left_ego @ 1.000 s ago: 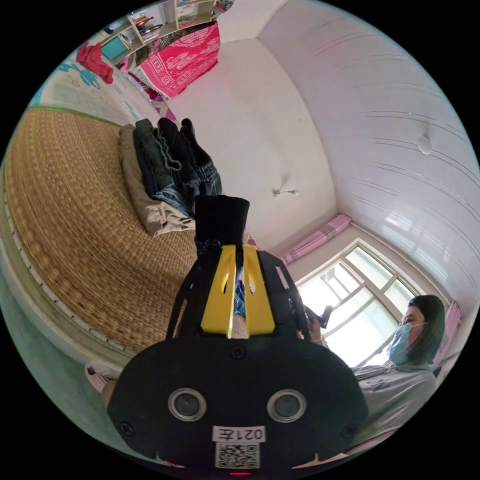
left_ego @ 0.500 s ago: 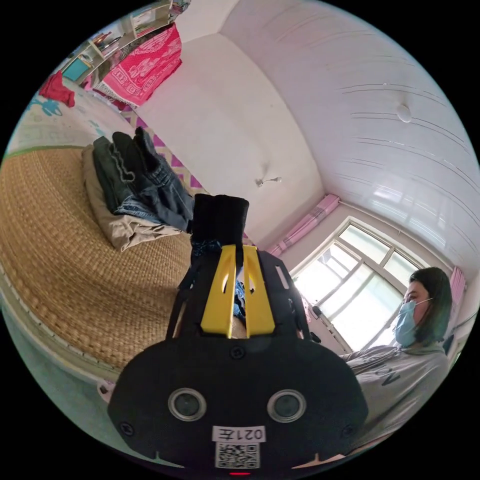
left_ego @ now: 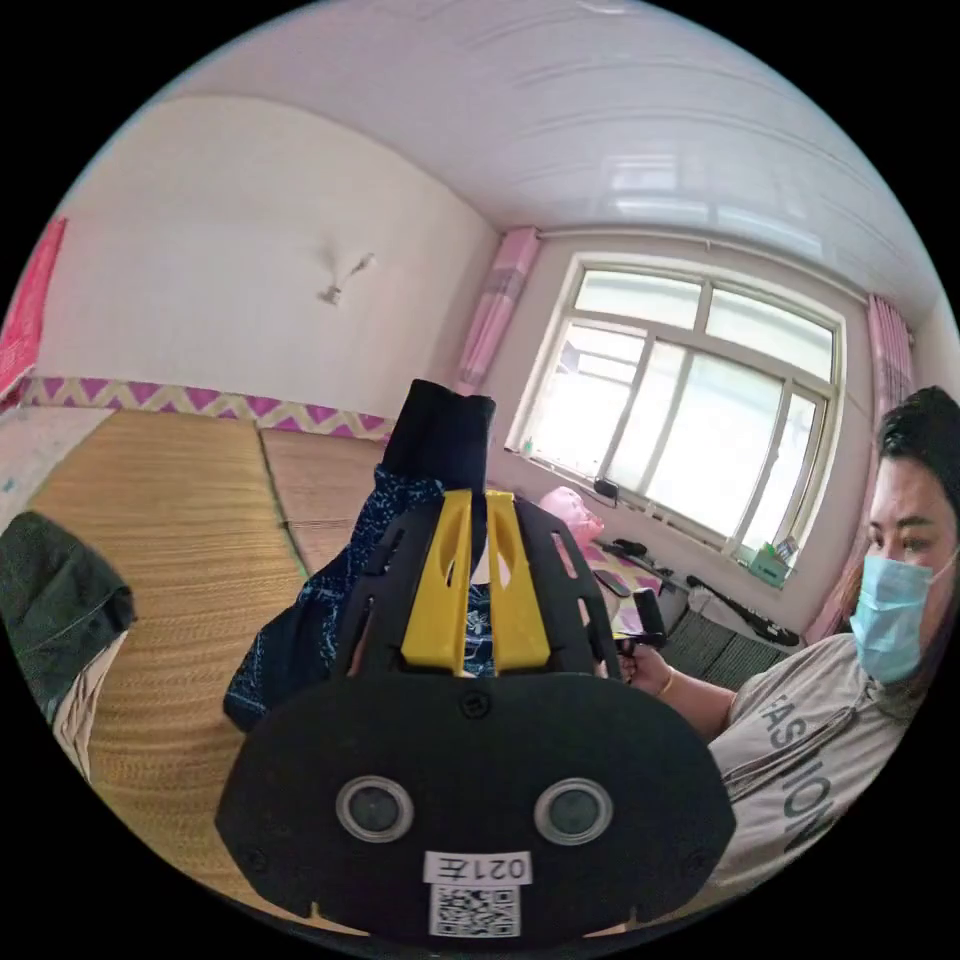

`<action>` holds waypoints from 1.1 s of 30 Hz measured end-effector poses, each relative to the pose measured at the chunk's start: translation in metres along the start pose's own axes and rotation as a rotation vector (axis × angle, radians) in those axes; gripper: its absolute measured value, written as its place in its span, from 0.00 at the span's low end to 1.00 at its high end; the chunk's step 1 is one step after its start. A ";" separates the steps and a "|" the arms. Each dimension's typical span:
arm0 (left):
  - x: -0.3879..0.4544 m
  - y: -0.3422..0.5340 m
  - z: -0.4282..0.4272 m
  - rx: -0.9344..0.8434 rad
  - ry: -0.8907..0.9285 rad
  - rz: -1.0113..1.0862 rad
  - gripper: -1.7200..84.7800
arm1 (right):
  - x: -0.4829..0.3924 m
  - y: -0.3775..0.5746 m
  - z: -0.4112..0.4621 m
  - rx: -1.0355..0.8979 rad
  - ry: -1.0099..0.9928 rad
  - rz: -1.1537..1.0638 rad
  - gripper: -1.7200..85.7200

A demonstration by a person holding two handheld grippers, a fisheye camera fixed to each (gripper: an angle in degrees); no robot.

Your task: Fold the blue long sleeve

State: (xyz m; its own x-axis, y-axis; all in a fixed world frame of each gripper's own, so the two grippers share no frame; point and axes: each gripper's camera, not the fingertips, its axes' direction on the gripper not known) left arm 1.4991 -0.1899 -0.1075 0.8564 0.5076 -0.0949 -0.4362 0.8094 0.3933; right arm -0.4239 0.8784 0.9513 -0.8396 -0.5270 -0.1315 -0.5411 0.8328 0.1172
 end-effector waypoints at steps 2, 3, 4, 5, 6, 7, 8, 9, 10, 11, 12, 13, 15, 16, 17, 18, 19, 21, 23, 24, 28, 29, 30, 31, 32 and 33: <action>0.022 -0.030 0.071 -0.058 0.061 0.023 0.01 | 0.009 0.049 -0.058 0.069 0.032 0.039 0.12; 0.033 -0.043 0.118 -0.101 0.099 0.022 0.01 | 0.011 0.062 -0.071 0.086 0.037 0.052 0.11; 0.042 -0.050 0.163 -0.147 0.137 0.014 0.01 | 0.016 0.088 -0.094 0.115 0.038 0.079 0.11; 0.046 -0.052 0.186 -0.173 0.156 0.008 0.01 | 0.022 0.115 -0.113 0.140 0.031 0.110 0.11; 0.052 -0.049 0.232 -0.227 0.176 -0.010 0.01 | 0.025 0.129 -0.121 0.152 0.028 0.127 0.11; 0.055 -0.041 0.278 -0.286 0.186 -0.036 0.01 | 0.031 0.155 -0.136 0.176 0.024 0.161 0.11; 0.056 -0.034 0.301 -0.319 0.190 -0.044 0.01 | 0.035 0.181 -0.149 0.200 0.022 0.192 0.11; 0.056 -0.018 0.345 -0.394 0.176 -0.063 0.02 | 0.037 0.193 -0.154 0.211 0.022 0.208 0.11; 0.052 0.004 0.389 -0.480 0.130 -0.085 0.02 | 0.041 0.217 -0.163 0.232 0.024 0.242 0.10; 0.049 0.015 0.408 -0.518 0.101 -0.089 0.03 | 0.044 0.238 -0.169 0.253 0.020 0.277 0.10; 0.043 0.039 0.440 -0.570 0.064 -0.095 0.03 | 0.046 0.248 -0.172 0.263 0.015 0.292 0.10; 0.041 0.058 0.461 -0.607 0.079 -0.081 0.05 | 0.047 0.265 -0.175 0.277 -0.001 0.318 0.10; 0.041 0.069 0.477 -0.644 0.101 -0.062 0.07 | 0.047 0.285 -0.178 0.286 -0.018 0.343 0.10; 0.042 0.067 0.475 -0.620 0.139 -0.059 0.09 | 0.045 0.295 -0.180 0.290 -0.020 0.353 0.10; 0.042 0.063 0.473 -0.606 0.164 -0.060 0.09 | 0.041 0.303 -0.181 0.294 -0.021 0.356 0.10; 0.043 0.055 0.467 -0.580 0.238 -0.055 0.10 | 0.040 0.307 -0.181 0.295 -0.023 0.356 0.10; 0.042 0.044 0.461 -0.553 0.319 -0.057 0.10 | 0.036 0.313 -0.181 0.298 -0.026 0.355 0.09; 0.035 0.028 0.450 -0.522 0.447 -0.085 0.11 | 0.033 0.320 -0.180 0.303 -0.033 0.358 0.09; 0.022 0.012 0.435 -0.476 0.530 -0.148 0.11 | 0.030 0.326 -0.175 0.309 -0.052 0.355 0.09; 0.015 0.003 0.424 -0.466 0.492 -0.170 0.11 | 0.029 0.326 -0.174 0.311 -0.056 0.354 0.09; 0.013 -0.006 0.411 -0.594 0.104 -0.089 0.07 | 0.015 0.326 -0.159 0.316 -0.084 0.329 0.09; 0.017 -0.001 0.419 -0.644 0.081 -0.054 0.07 | 0.010 0.326 -0.153 0.313 -0.091 0.321 0.08; 0.022 0.016 0.442 -0.790 0.003 -0.005 0.07 | 0.008 0.325 -0.149 0.308 -0.094 0.317 0.08; 0.027 0.022 0.442 -0.764 -0.029 0.019 0.07 | 0.003 0.324 -0.142 0.298 -0.101 0.313 0.08; 0.027 0.020 0.442 -0.757 -0.055 0.012 0.07 | -0.001 0.323 -0.134 0.288 -0.110 0.314 0.08; 0.026 0.020 0.445 -0.781 -0.066 -0.011 0.07 | -0.003 0.323 -0.131 0.284 -0.117 0.314 0.08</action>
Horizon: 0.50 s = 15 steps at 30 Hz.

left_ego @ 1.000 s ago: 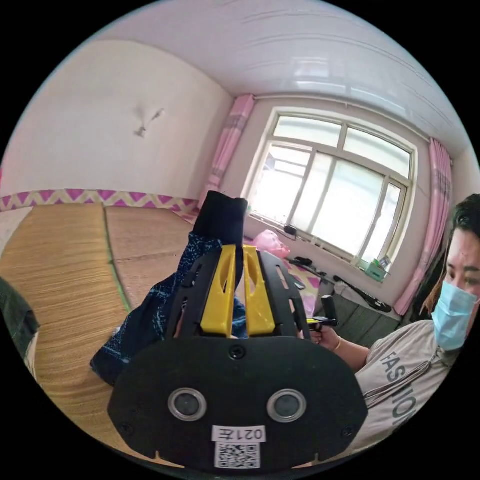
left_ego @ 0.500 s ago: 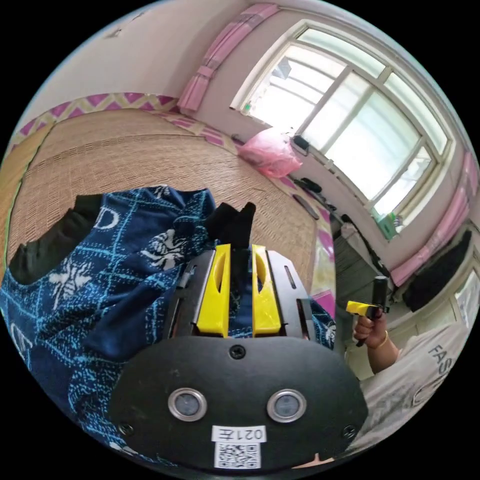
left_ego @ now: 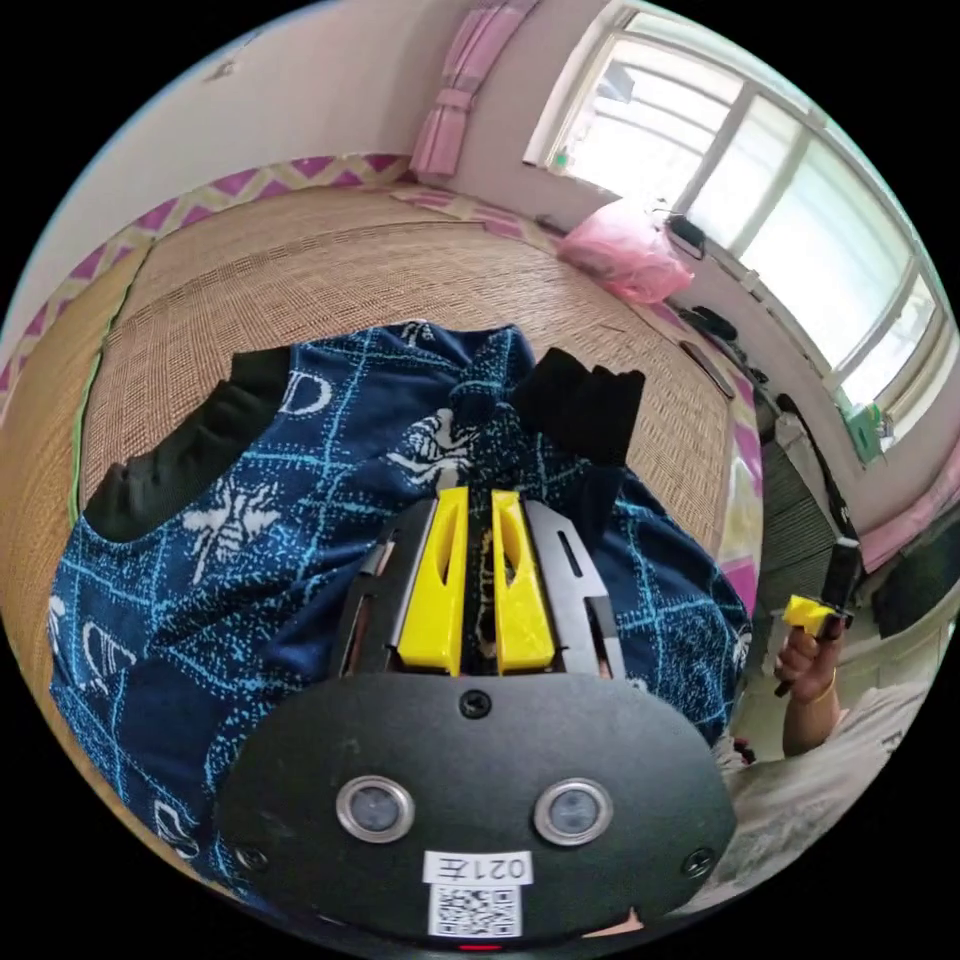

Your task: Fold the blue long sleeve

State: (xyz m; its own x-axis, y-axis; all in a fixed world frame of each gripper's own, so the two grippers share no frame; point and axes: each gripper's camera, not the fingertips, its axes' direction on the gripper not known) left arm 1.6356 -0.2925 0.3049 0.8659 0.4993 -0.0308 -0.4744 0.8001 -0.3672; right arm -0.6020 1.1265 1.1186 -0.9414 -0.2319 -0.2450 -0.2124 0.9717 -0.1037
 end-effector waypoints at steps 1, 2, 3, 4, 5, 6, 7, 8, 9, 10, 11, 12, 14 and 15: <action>-0.002 0.002 -0.006 0.019 0.022 -0.023 0.07 | -0.005 0.002 0.006 -0.008 -0.014 -0.001 0.08; -0.002 0.006 -0.014 0.053 0.035 -0.023 0.07 | -0.012 0.005 0.011 -0.017 -0.017 -0.010 0.08; -0.003 0.019 -0.036 0.139 0.062 -0.019 0.06 | -0.016 0.007 0.013 -0.021 -0.014 -0.016 0.08; -0.008 0.036 -0.060 0.219 0.101 -0.017 0.06 | -0.026 0.010 0.017 -0.030 -0.002 -0.033 0.08; -0.011 0.046 -0.073 0.255 0.125 -0.017 0.06 | -0.034 0.013 0.019 -0.038 0.012 -0.051 0.08; -0.017 0.068 -0.099 0.315 0.171 -0.016 0.06 | -0.038 0.015 0.020 -0.041 0.020 -0.057 0.08; -0.023 0.094 -0.124 0.358 0.200 -0.013 0.06 | -0.043 0.020 0.021 -0.042 0.032 -0.062 0.08; -0.026 0.108 -0.137 0.371 0.207 -0.014 0.06 | -0.046 0.024 0.021 -0.039 0.034 -0.061 0.08; -0.030 0.138 -0.160 0.377 0.220 -0.009 0.06 | -0.047 0.027 0.022 -0.038 0.032 -0.060 0.08; -0.033 0.171 -0.182 0.374 0.227 0.001 0.06 | -0.047 0.030 0.024 -0.040 0.031 -0.056 0.08; -0.034 0.188 -0.192 0.373 0.224 0.000 0.06 | -0.047 0.034 0.026 -0.043 0.032 -0.051 0.08; -0.037 0.226 -0.213 0.372 0.215 -0.011 0.07 | -0.047 0.035 0.027 -0.043 0.034 -0.047 0.09; -0.044 0.288 -0.239 0.370 0.214 -0.049 0.08 | -0.046 0.043 0.030 -0.036 0.047 -0.030 0.11; -0.048 0.330 -0.251 0.366 0.212 -0.089 0.10 | -0.045 0.045 0.030 -0.030 0.055 -0.022 0.11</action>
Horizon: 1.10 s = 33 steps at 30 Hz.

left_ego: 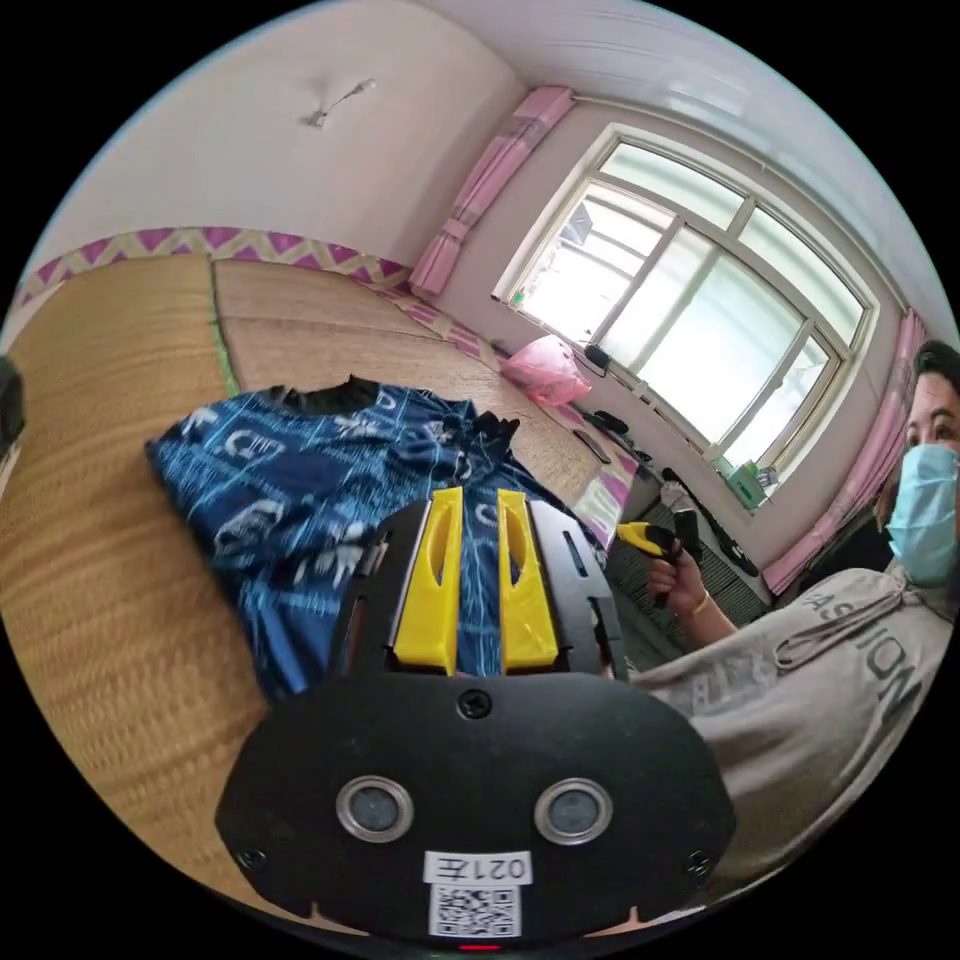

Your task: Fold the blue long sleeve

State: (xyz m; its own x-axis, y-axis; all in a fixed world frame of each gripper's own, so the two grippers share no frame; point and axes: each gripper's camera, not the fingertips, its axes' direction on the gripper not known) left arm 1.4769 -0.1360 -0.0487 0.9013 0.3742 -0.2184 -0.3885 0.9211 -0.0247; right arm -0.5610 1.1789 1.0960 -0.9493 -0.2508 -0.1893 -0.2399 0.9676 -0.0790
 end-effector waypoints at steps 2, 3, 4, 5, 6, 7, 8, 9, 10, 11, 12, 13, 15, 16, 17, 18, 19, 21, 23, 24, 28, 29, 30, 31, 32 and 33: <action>-0.003 0.055 -0.039 0.020 -0.026 -0.051 0.11 | 0.002 0.009 -0.004 0.031 0.038 0.015 0.12; -0.005 0.094 -0.061 0.037 -0.037 -0.089 0.12 | 0.002 0.011 -0.006 0.039 0.053 0.016 0.12; -0.004 0.134 -0.079 0.062 -0.040 -0.120 0.12 | 0.001 0.017 -0.010 0.054 0.088 0.006 0.12; -0.002 0.153 -0.088 0.081 -0.046 -0.131 0.12 | -0.001 0.022 -0.013 0.052 0.121 -0.015 0.12; 0.003 0.190 -0.103 0.125 -0.056 -0.140 0.12 | -0.002 0.024 -0.015 0.048 0.131 -0.025 0.12; 0.009 0.226 -0.114 0.167 -0.056 -0.132 0.11 | -0.002 0.029 -0.020 0.047 0.113 -0.053 0.12; 0.012 0.242 -0.117 0.175 -0.062 -0.128 0.11 | 0.000 0.033 -0.026 0.028 0.059 -0.081 0.12; 0.016 0.273 -0.120 0.179 -0.082 -0.127 0.11 | 0.003 0.035 -0.028 0.013 0.034 -0.085 0.12; 0.017 0.301 -0.117 0.175 -0.080 -0.136 0.12 | 0.009 0.038 -0.029 -0.022 0.004 -0.098 0.12; 0.016 0.313 -0.115 0.168 -0.073 -0.144 0.12 | 0.013 0.041 -0.024 -0.095 0.010 -0.120 0.12; 0.012 0.336 -0.106 0.148 -0.053 -0.158 0.13 | 0.015 0.043 -0.019 -0.141 0.029 -0.130 0.13; 0.007 0.356 -0.094 0.116 -0.051 -0.166 0.14 | 0.019 0.048 -0.005 -0.229 0.077 -0.159 0.14; -0.003 0.381 -0.075 0.079 -0.062 -0.182 0.15 | 0.029 0.056 0.021 -0.349 0.130 -0.190 0.15; -0.010 0.395 -0.062 0.057 -0.068 -0.181 0.15 | 0.039 0.061 0.036 -0.401 0.128 -0.199 0.16; -0.014 0.401 -0.055 0.042 -0.065 -0.182 0.16 | 0.049 0.064 0.048 -0.426 0.105 -0.197 0.16; -0.022 0.410 -0.041 0.018 -0.051 -0.180 0.16 | 0.054 0.065 0.053 -0.437 0.088 -0.202 0.17; -0.028 0.417 -0.028 -0.005 -0.052 -0.168 0.17 | 0.064 0.066 0.062 -0.449 0.066 -0.207 0.17; -0.039 0.426 -0.011 -0.024 -0.049 -0.162 0.17 | 0.077 0.065 0.072 -0.450 0.068 -0.227 0.17; -0.053 0.434 0.006 -0.033 -0.026 -0.172 0.18 | 0.097 0.059 0.080 -0.426 0.047 -0.236 0.16; -0.061 0.437 0.016 -0.034 -0.016 -0.166 0.18 | 0.101 0.057 0.082 -0.420 0.043 -0.240 0.16; -0.082 0.441 0.048 -0.047 -0.004 -0.113 0.18 | 0.128 0.048 0.104 -0.413 0.001 -0.261 0.14; -0.085 0.440 0.053 -0.049 0.005 -0.107 0.18 | 0.131 0.046 0.112 -0.431 -0.009 -0.276 0.14; -0.091 0.440 0.064 -0.053 0.041 -0.090 0.17 | 0.132 0.045 0.115 -0.439 -0.012 -0.284 0.14; -0.097 0.440 0.075 -0.059 0.080 -0.079 0.15 | 0.134 0.043 0.121 -0.453 -0.011 -0.298 0.14; -0.100 0.440 0.081 -0.065 0.101 -0.075 0.14 | 0.136 0.041 0.124 -0.462 -0.016 -0.311 0.13; -0.104 0.442 0.094 -0.084 0.135 -0.074 0.11 | 0.137 0.040 0.126 -0.464 -0.021 -0.316 0.13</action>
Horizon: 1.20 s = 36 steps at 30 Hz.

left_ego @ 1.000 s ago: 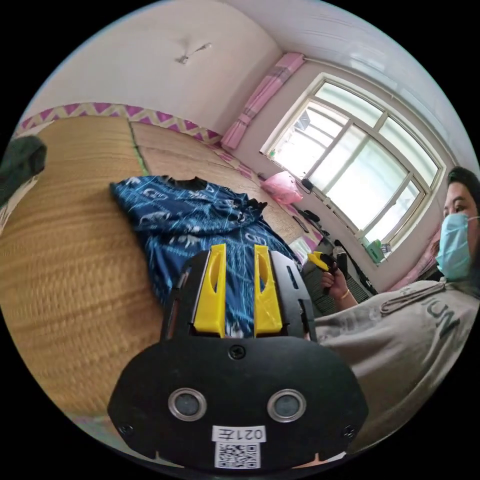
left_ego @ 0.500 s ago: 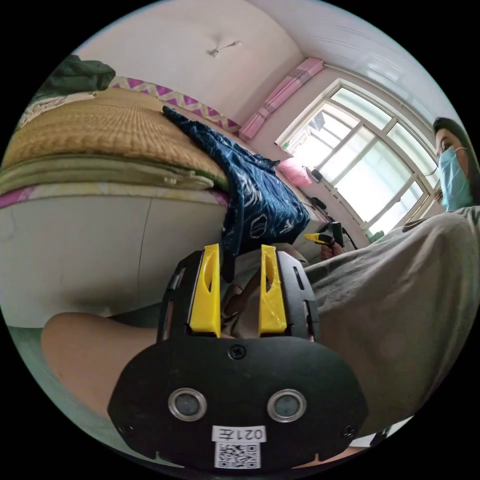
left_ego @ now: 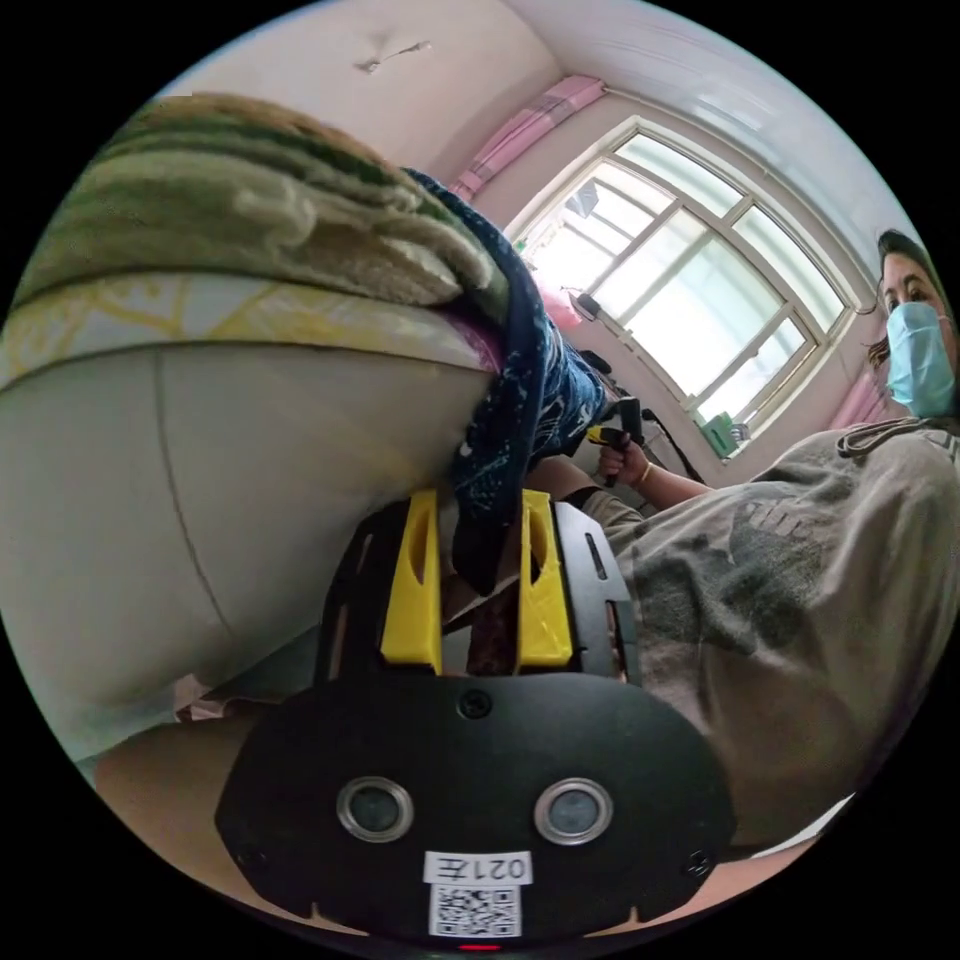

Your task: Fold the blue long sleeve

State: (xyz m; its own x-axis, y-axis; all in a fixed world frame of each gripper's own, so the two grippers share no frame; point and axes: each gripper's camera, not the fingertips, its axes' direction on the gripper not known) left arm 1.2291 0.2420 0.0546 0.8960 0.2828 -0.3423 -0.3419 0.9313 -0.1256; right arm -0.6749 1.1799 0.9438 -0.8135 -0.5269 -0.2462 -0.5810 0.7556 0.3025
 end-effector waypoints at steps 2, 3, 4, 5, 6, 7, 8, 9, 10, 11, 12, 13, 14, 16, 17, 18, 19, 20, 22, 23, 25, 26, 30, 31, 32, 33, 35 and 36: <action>-0.008 0.002 0.015 -0.028 0.026 -0.016 0.07 | 0.007 -0.001 0.003 0.008 -0.033 -0.011 0.11; -0.010 0.004 0.020 -0.033 0.041 -0.033 0.06 | 0.009 -0.001 0.004 0.006 -0.044 -0.011 0.10; -0.010 0.007 0.021 -0.051 0.046 -0.043 0.05 | 0.011 0.000 0.005 -0.006 -0.061 -0.011 0.09; -0.009 0.008 0.021 -0.063 0.044 -0.045 0.04 | 0.010 0.002 0.002 -0.017 -0.065 -0.017 0.08; -0.006 0.011 0.018 -0.088 0.043 -0.048 0.03 | 0.008 0.003 -0.001 -0.019 -0.057 -0.020 0.08; 0.000 0.015 0.011 -0.108 0.051 -0.049 0.03 | 0.003 0.006 -0.008 -0.025 -0.040 -0.032 0.07; 0.004 0.016 0.008 -0.116 0.057 -0.046 0.03 | -0.005 0.008 -0.018 -0.031 -0.039 -0.052 0.07; 0.014 0.016 0.000 -0.132 0.069 -0.034 0.02 | -0.010 0.009 -0.025 -0.025 -0.040 -0.065 0.06; 0.026 0.013 -0.009 -0.138 0.076 -0.015 0.02 | -0.019 0.008 -0.039 -0.013 -0.044 -0.085 0.06; 0.032 0.011 -0.014 -0.138 0.079 -0.005 0.02 | -0.029 0.004 -0.053 -0.002 -0.056 -0.108 0.06; 0.044 0.003 -0.024 -0.132 0.083 0.015 0.02 | -0.035 0.000 -0.060 0.003 -0.060 -0.121 0.06; 0.056 -0.008 -0.034 -0.117 0.085 0.040 0.02 | -0.045 -0.009 -0.073 0.012 -0.065 -0.150 0.06; 0.062 -0.015 -0.039 -0.106 0.083 0.054 0.02 | -0.055 -0.023 -0.083 0.016 -0.067 -0.178 0.06; 0.080 -0.049 -0.059 -0.074 0.060 0.103 0.02 | -0.064 -0.049 -0.094 0.013 -0.073 -0.217 0.06; 0.083 -0.058 -0.064 -0.065 0.057 0.113 0.02 | -0.067 -0.069 -0.101 0.018 -0.088 -0.243 0.06; 0.086 -0.078 -0.074 -0.041 0.054 0.135 0.02 | -0.066 -0.080 -0.104 0.020 -0.101 -0.253 0.06; 0.087 -0.100 -0.085 -0.012 0.057 0.146 0.02 | -0.062 -0.104 -0.110 0.030 -0.129 -0.270 0.06; 0.086 -0.111 -0.090 0.001 0.061 0.150 0.02 | -0.055 -0.129 -0.116 0.049 -0.155 -0.280 0.06; 0.072 -0.160 -0.108 0.057 0.078 0.150 0.02 | -0.034 -0.171 -0.126 0.093 -0.198 -0.272 0.06; 0.067 -0.173 -0.111 0.069 0.085 0.155 0.02 | -0.016 -0.200 -0.132 0.128 -0.226 -0.253 0.06; 0.031 -0.226 -0.118 0.120 0.113 0.139 0.02 | 0.018 -0.247 -0.138 0.176 -0.271 -0.224 0.06; 0.018 -0.239 -0.118 0.132 0.126 0.130 0.02 | 0.043 -0.280 -0.138 0.195 -0.287 -0.192 0.06; -0.098 -0.326 -0.096 0.172 0.187 -0.016 0.02 | 0.125 -0.382 -0.118 0.173 -0.284 -0.086 0.05; -0.138 -0.347 -0.084 0.170 0.208 -0.076 0.02 | 0.156 -0.415 -0.105 0.154 -0.290 -0.031 0.05; -0.158 -0.356 -0.078 0.170 0.223 -0.099 0.02 | 0.188 -0.446 -0.089 0.136 -0.309 0.025 0.05; -0.197 -0.373 -0.066 0.173 0.235 -0.151 0.02 | 0.204 -0.460 -0.080 0.127 -0.314 0.055 0.05; -0.261 -0.390 -0.044 0.170 0.235 -0.260 0.04 | 0.267 -0.506 -0.045 0.106 -0.302 0.184 0.06; -0.305 -0.397 -0.027 0.162 0.259 -0.335 0.05 | 0.283 -0.514 -0.035 0.099 -0.291 0.217 0.06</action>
State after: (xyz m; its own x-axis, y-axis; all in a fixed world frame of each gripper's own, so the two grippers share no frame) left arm 1.0840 -0.2205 0.1842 0.8421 -0.0877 -0.5321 0.0219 0.9914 -0.1287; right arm -0.6073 0.6282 0.7511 -0.8676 -0.2288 -0.4415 -0.3790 0.8791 0.2891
